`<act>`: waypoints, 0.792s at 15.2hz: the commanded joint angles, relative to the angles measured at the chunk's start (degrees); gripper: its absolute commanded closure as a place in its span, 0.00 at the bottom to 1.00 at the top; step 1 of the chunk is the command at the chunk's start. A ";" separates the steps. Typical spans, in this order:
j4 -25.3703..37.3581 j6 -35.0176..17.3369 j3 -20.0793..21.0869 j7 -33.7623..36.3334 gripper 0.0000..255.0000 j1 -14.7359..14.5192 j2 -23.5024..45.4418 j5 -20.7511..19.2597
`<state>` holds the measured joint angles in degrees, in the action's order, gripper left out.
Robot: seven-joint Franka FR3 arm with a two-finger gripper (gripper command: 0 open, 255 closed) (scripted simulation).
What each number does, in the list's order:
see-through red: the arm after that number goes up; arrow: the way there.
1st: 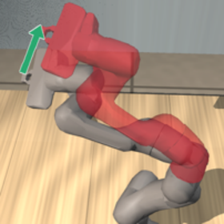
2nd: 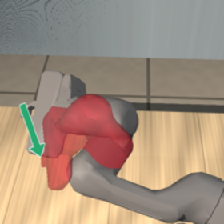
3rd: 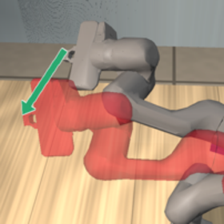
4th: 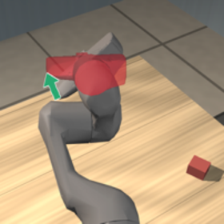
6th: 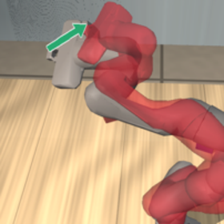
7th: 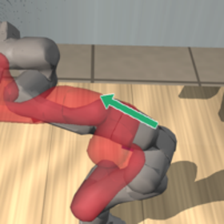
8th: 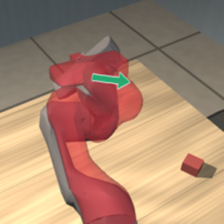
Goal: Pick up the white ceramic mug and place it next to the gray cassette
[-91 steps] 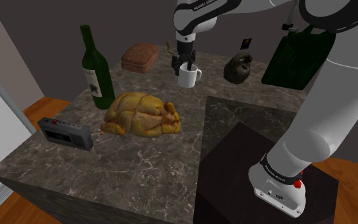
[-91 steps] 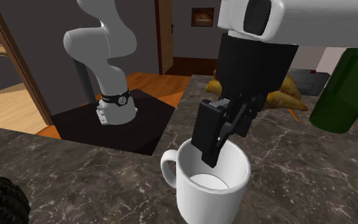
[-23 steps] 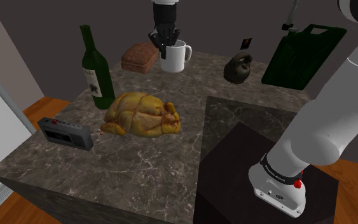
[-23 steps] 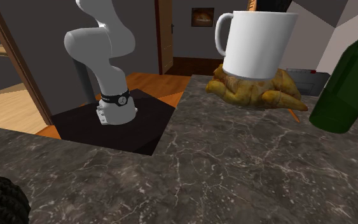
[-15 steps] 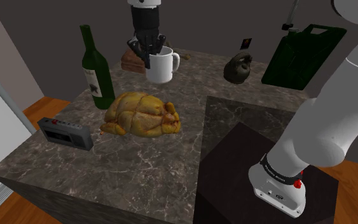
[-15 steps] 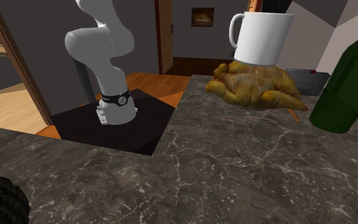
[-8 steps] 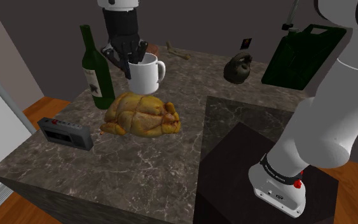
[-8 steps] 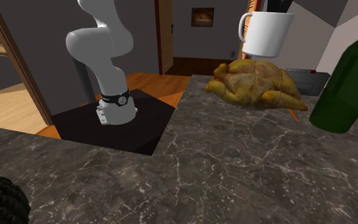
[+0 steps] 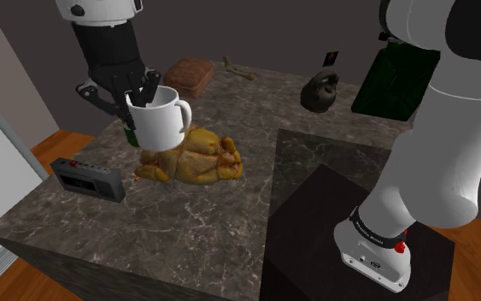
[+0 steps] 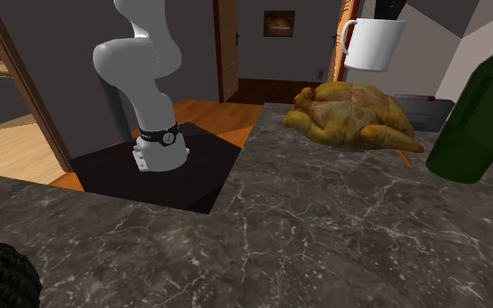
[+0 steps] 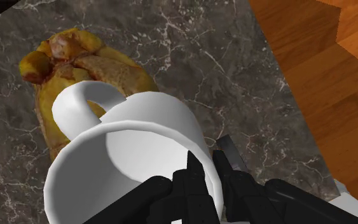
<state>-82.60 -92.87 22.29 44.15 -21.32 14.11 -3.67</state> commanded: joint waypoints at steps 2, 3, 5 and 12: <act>5.74 1.79 1.24 4.36 1.00 -3.47 4.22 -1.69; 7.97 2.49 1.55 5.66 1.00 -4.72 5.85 -2.35; 13.01 4.16 2.03 8.17 1.00 -7.42 9.43 -3.76; 27.64 8.53 2.15 13.37 1.00 -15.32 19.95 -7.49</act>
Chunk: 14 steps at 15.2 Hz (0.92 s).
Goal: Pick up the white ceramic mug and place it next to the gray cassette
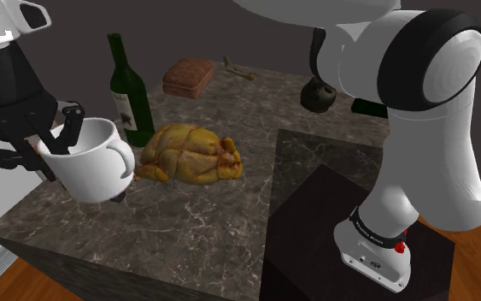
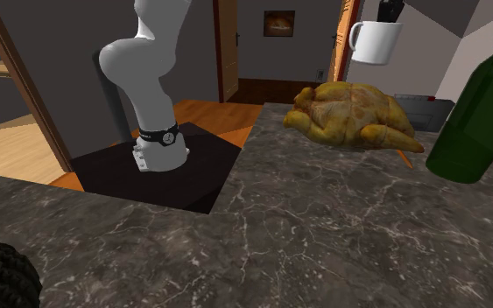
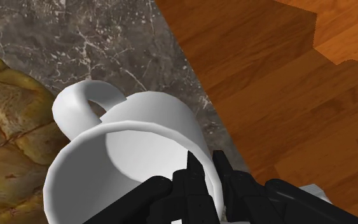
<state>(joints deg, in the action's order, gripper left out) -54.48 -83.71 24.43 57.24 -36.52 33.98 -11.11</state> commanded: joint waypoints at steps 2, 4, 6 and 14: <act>-3.49 -2.76 0.10 0.33 1.00 0.52 -0.75 0.22; -6.18 -4.76 0.16 0.38 1.00 1.06 -1.40 0.42; -8.60 -6.64 0.20 0.41 1.00 1.51 -1.91 0.58; -16.46 -13.43 0.19 0.57 1.00 2.77 -2.88 0.81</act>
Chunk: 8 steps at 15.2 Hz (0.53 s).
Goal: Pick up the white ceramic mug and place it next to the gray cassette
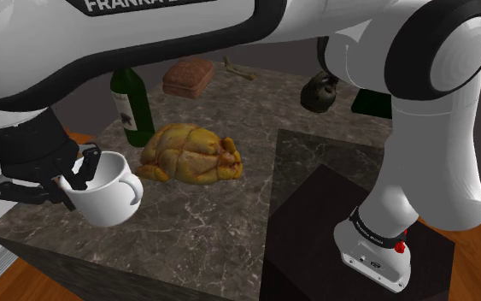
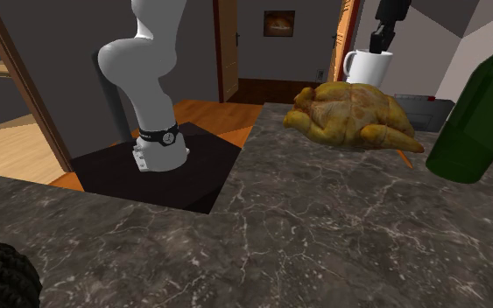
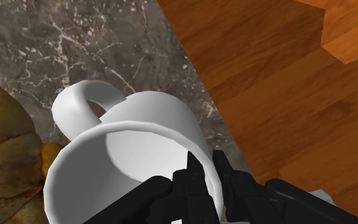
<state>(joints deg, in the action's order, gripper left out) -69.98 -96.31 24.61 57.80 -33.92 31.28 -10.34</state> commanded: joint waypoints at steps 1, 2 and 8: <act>-1.79 -1.62 -0.01 0.04 1.00 0.27 -0.20 0.03; -2.58 -2.40 -0.03 0.06 1.00 0.37 -0.21 0.02; -6.80 -6.84 -0.21 0.25 1.00 0.82 0.10 -0.19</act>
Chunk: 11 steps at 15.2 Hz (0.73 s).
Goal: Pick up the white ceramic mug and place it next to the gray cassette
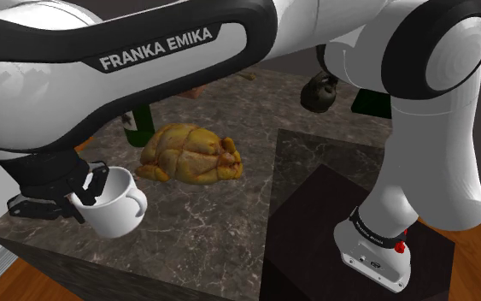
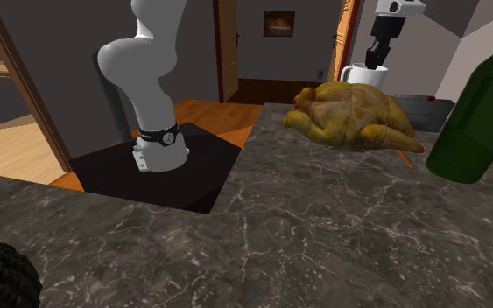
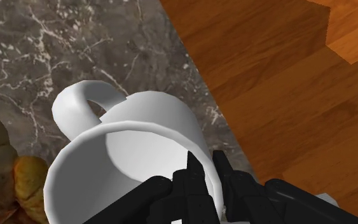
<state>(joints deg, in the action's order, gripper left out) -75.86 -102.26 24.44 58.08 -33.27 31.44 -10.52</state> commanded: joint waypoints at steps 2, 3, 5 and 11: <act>-2.13 -2.31 -0.11 0.04 1.00 0.26 0.17 -0.13; -2.71 -3.00 -0.15 0.08 1.00 0.30 0.30 -0.20; -3.81 -4.37 -0.24 0.17 1.00 0.37 0.60 -0.34; -4.74 -5.59 -0.34 0.25 1.00 0.41 0.92 -0.49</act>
<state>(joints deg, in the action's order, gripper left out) -80.59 -107.81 24.10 58.33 -32.85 32.36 -11.01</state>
